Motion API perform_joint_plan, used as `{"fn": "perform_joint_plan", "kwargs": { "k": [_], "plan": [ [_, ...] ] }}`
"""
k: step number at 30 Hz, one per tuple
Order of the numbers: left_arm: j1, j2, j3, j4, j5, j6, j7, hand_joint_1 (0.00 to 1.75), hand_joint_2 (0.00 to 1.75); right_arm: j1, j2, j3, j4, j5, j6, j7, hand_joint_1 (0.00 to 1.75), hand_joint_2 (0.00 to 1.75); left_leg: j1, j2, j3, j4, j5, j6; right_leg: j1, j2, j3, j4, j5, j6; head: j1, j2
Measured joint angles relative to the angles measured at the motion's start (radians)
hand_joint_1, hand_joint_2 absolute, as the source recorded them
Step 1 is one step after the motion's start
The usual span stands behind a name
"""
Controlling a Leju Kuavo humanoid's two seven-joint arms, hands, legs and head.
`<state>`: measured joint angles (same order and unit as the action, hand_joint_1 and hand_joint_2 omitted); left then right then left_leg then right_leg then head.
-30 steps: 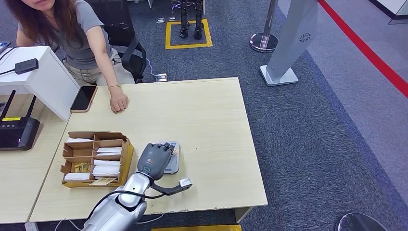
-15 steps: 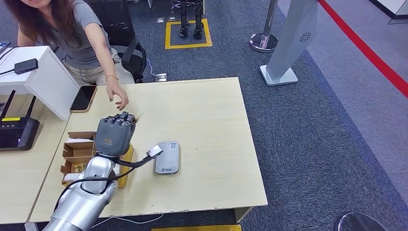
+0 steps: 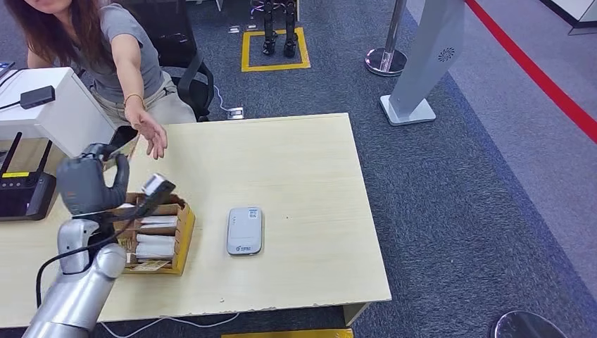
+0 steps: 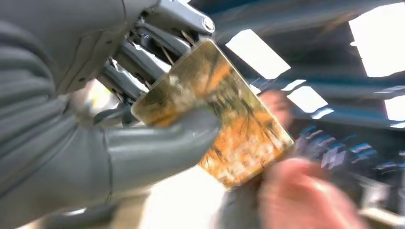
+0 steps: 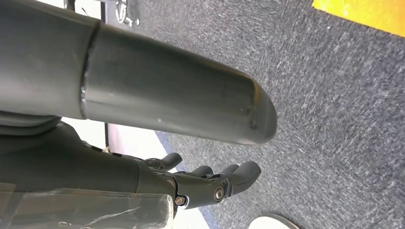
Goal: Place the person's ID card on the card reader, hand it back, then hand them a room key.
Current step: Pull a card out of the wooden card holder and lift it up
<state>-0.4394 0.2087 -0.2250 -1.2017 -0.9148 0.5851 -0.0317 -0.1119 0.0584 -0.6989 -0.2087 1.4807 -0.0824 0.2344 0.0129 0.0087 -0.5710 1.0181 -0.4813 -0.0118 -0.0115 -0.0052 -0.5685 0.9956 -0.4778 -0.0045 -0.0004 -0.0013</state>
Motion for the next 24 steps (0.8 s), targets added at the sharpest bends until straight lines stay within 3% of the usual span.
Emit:
{"fn": "perform_joint_plan", "kwargs": {
  "k": [8,19,20,23,24],
  "plan": [
    [0.017,0.02,0.204,-0.002,0.483,-0.178,-0.197,1.75,1.75,0.012,0.0,0.0,0.0,-0.003,-0.003,-0.007,0.0,0.0,0.001,0.002,0.0,0.0,0.0,-0.001,0.001,0.002,0.0,0.0,0.0,0.0,0.0,0.0],
    [0.054,0.029,0.309,-0.011,0.516,-0.195,-0.222,1.75,1.75,0.014,0.0,0.0,0.0,-0.003,-0.003,-0.013,0.0,0.0,0.001,0.0,0.0,0.0,0.0,0.0,0.001,0.0,0.0,0.0,0.0,0.0,0.0,0.0],
    [0.057,0.03,0.312,-0.012,0.517,-0.195,-0.222,1.64,1.75,0.014,0.0,0.0,0.0,-0.003,-0.003,-0.014,0.0,0.0,0.001,0.0,0.0,0.0,0.0,0.0,0.001,0.0,0.0,0.0,0.0,0.0,0.0,0.0],
    [0.064,0.03,0.32,-0.018,0.519,-0.193,-0.224,0.52,1.75,0.014,0.0,0.0,0.0,-0.003,-0.003,-0.017,0.0,0.0,0.001,0.0,0.0,0.0,0.0,0.0,0.001,0.0,0.0,0.0,0.0,0.0,0.0,0.0],
    [0.066,0.03,0.324,-0.02,0.519,-0.192,-0.224,0.41,1.75,0.014,0.0,0.0,0.0,-0.003,-0.003,-0.018,0.0,0.0,0.001,0.0,0.0,0.0,0.0,-0.001,0.001,0.0,0.0,0.0,0.0,0.0,0.0,0.0]
  ]
}}
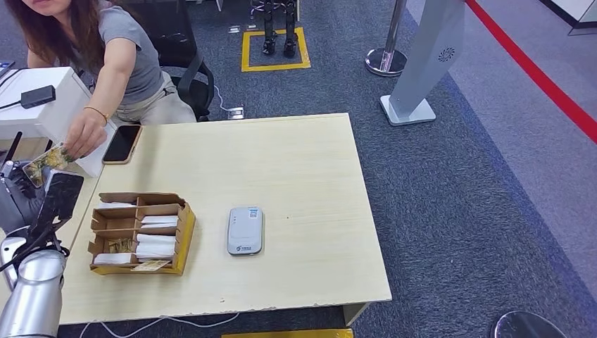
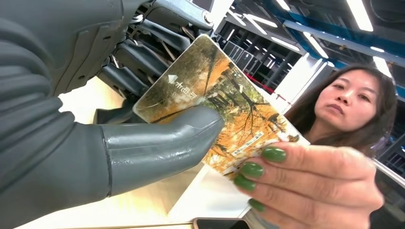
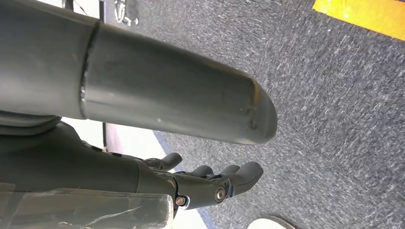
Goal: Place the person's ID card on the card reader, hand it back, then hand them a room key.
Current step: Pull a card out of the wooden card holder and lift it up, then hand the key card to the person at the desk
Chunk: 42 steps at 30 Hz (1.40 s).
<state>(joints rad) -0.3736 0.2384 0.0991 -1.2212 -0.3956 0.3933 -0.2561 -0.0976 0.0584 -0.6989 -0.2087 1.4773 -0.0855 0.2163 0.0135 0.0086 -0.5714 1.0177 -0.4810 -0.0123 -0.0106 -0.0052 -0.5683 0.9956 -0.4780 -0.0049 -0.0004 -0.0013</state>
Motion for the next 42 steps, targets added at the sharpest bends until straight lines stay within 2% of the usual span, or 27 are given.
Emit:
{"fn": "perform_joint_plan", "kwargs": {
  "k": [1,3,5,6,19,24,31,36,42],
  "plan": [
    [0.002,0.0,0.004,-0.002,0.0,0.001,0.0,0.54,1.75,0.0,0.0,0.0,0.0,0.0,0.0,-0.001,0.0,0.0,0.0,0.0,0.0,0.0,0.0,0.0,0.0,0.0,0.0,0.0,0.0,0.0,0.0,0.0],
    [0.007,0.0,0.01,-0.007,0.001,0.003,-0.001,0.48,1.75,0.0,0.0,0.0,0.0,0.0,0.0,-0.002,0.0,0.0,0.0,0.0,0.0,0.0,0.0,0.0,0.0,0.0,0.0,0.0,0.0,0.0,0.0,0.0],
    [0.011,0.0,0.015,-0.013,0.002,0.004,-0.002,0.04,1.75,0.0,0.0,0.0,0.0,-0.001,0.0,-0.003,0.0,0.0,0.0,0.0,0.0,0.0,0.0,0.0,0.0,0.0,0.0,0.0,0.0,0.0,0.0,0.0],
    [0.013,0.0,0.017,-0.014,0.003,0.006,-0.002,0.0,1.75,0.0,0.0,0.0,0.0,-0.001,0.0,-0.003,0.0,0.0,0.0,0.0,0.0,0.0,0.0,0.0,0.0,0.0,0.0,0.0,0.0,0.0,0.0,0.0],
    [0.032,0.0,0.036,-0.025,0.001,0.015,-0.006,0.0,1.75,0.0,0.0,0.0,0.0,-0.001,0.0,-0.005,0.0,0.0,0.0,0.0,0.0,0.0,0.0,0.0,0.0,0.0,0.0,0.0,0.0,0.0,0.0,0.0],
    [0.065,-0.005,0.036,-0.059,0.001,-0.002,-0.015,0.0,1.75,0.001,0.0,-0.001,0.0,-0.014,-0.007,-0.008,0.0,0.0,0.0,0.0,0.0,0.0,0.0,0.0,0.0,0.0,0.0,0.0,0.0,0.0,0.0,0.0],
    [0.162,-0.012,0.0,-0.196,-0.208,0.001,0.026,0.0,1.75,0.013,0.0,-0.011,0.0,-0.038,-0.021,-0.021,0.0,0.0,0.0,0.001,0.0,0.0,-0.001,0.0,0.0,0.0,0.0,-0.001,-0.001,0.0,0.0,0.0],
    [0.292,0.012,-0.043,-0.362,-0.321,-0.027,0.089,0.0,1.75,0.031,0.0,-0.037,0.0,-0.066,-0.036,-0.023,0.0,0.0,0.0,0.003,0.0,0.0,-0.002,0.0,0.0,0.003,-0.001,-0.001,-0.001,0.0,0.0,0.0],
    [0.427,0.04,-0.049,-0.506,-0.467,-0.02,0.157,0.0,1.75,0.039,0.0,-0.062,0.001,-0.08,-0.036,-0.009,0.0,0.0,0.0,0.004,0.001,0.0,-0.003,-0.001,0.0,0.004,0.0,-0.001,-0.001,0.0,0.0,0.0]
  ]
}}
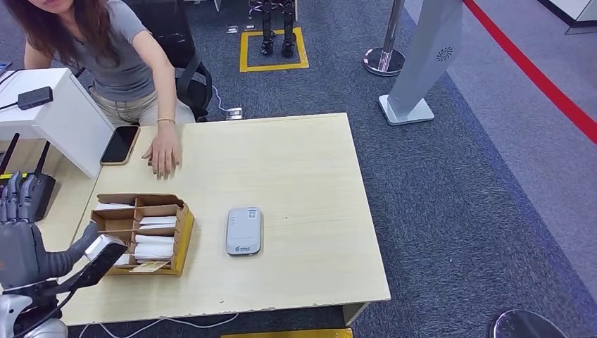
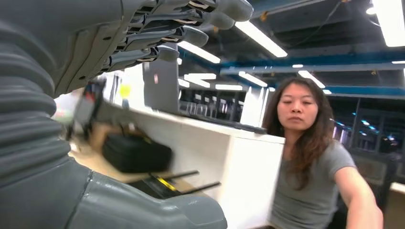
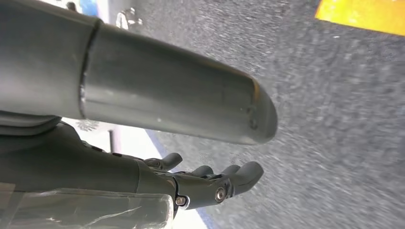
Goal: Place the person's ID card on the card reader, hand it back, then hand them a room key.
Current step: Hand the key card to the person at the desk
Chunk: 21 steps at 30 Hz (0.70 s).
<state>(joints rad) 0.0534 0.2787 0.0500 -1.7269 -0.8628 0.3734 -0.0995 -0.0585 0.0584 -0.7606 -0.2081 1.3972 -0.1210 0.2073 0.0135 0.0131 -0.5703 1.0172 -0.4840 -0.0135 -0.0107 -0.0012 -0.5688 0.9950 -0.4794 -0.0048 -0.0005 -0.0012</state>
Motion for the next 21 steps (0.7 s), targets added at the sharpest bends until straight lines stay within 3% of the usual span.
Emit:
{"fn": "perform_joint_plan", "kwargs": {
  "k": [5,13,21],
  "plan": [
    [0.101,0.02,0.002,-0.086,-0.104,0.007,0.058,0.0,1.75,0.007,0.0,-0.016,0.0,-0.007,0.0,0.009,0.0,0.0,0.0,-0.002,0.0,0.0,0.0,0.0,0.0,-0.002,0.0,0.0,-0.001,0.0,0.0,0.0],
    [0.153,0.036,0.003,-0.129,-0.187,-0.011,0.11,0.0,1.75,0.007,0.001,-0.026,0.0,-0.006,-0.003,0.008,0.0,0.0,0.0,-0.002,0.0,0.0,0.0,0.0,0.0,-0.002,0.001,0.0,-0.001,0.0,0.0,0.0],
    [0.212,0.081,0.033,-0.139,-0.356,-0.143,0.238,0.0,1.75,0.007,0.003,-0.038,0.0,0.009,-0.012,0.017,0.0,0.0,0.0,-0.002,0.0,0.0,0.0,0.0,0.0,-0.002,0.001,0.0,-0.001,0.0,0.0,0.0]
  ]
}}
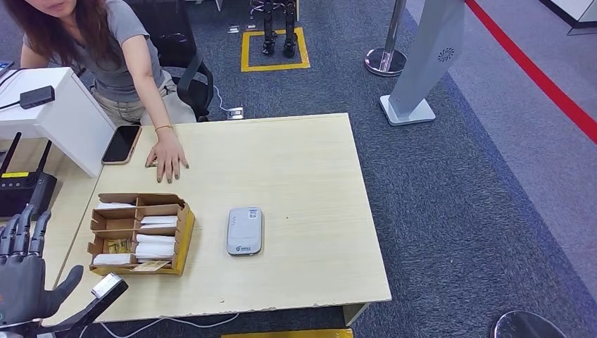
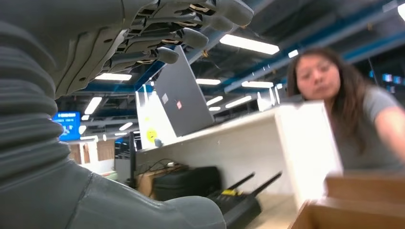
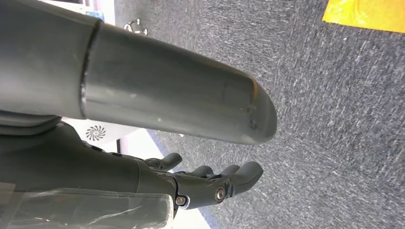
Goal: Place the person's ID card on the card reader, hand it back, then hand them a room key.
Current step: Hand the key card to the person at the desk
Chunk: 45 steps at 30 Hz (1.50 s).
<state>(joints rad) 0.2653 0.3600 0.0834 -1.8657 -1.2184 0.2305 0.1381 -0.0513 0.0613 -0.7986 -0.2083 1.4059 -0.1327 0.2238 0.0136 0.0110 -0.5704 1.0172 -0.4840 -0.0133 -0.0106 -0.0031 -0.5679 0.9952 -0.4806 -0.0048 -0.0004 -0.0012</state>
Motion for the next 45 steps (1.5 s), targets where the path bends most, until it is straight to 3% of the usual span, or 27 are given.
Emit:
{"fn": "perform_joint_plan", "kwargs": {
  "k": [4,13,34,45],
  "plan": [
    [0.012,0.029,0.003,0.024,-0.009,-0.096,0.017,0.0,1.75,0.0,0.0,-0.002,0.0,0.005,-0.001,0.003,0.0,0.0,0.0,0.0,0.0,0.0,0.0,0.0,0.0,0.0,0.0,0.0,0.0,0.0,0.0,0.0],
    [0.018,0.067,-0.003,0.051,0.006,-0.165,0.055,0.0,1.75,0.0,0.004,-0.004,0.0,0.011,-0.004,0.001,0.0,0.0,0.0,0.0,0.0,0.0,0.0,0.0,0.0,0.0,0.0,0.0,0.0,0.0,0.0,0.0],
    [-0.026,0.064,-0.165,0.105,0.023,-0.105,0.027,0.0,1.75,-0.001,0.005,-0.01,0.0,0.042,-0.006,-0.009,0.0,0.0,0.0,0.0,0.0,0.0,0.0,0.0,0.0,0.0,0.0,0.0,0.0,0.0,0.0,0.0],
    [-0.033,0.058,-0.2,0.124,0.026,-0.094,0.026,0.0,1.75,-0.001,0.005,-0.01,0.0,0.057,-0.015,-0.013,0.0,0.0,0.0,0.0,0.0,0.0,0.0,0.0,0.0,0.0,0.0,0.0,0.0,0.0,0.0,0.0]
  ]
}}
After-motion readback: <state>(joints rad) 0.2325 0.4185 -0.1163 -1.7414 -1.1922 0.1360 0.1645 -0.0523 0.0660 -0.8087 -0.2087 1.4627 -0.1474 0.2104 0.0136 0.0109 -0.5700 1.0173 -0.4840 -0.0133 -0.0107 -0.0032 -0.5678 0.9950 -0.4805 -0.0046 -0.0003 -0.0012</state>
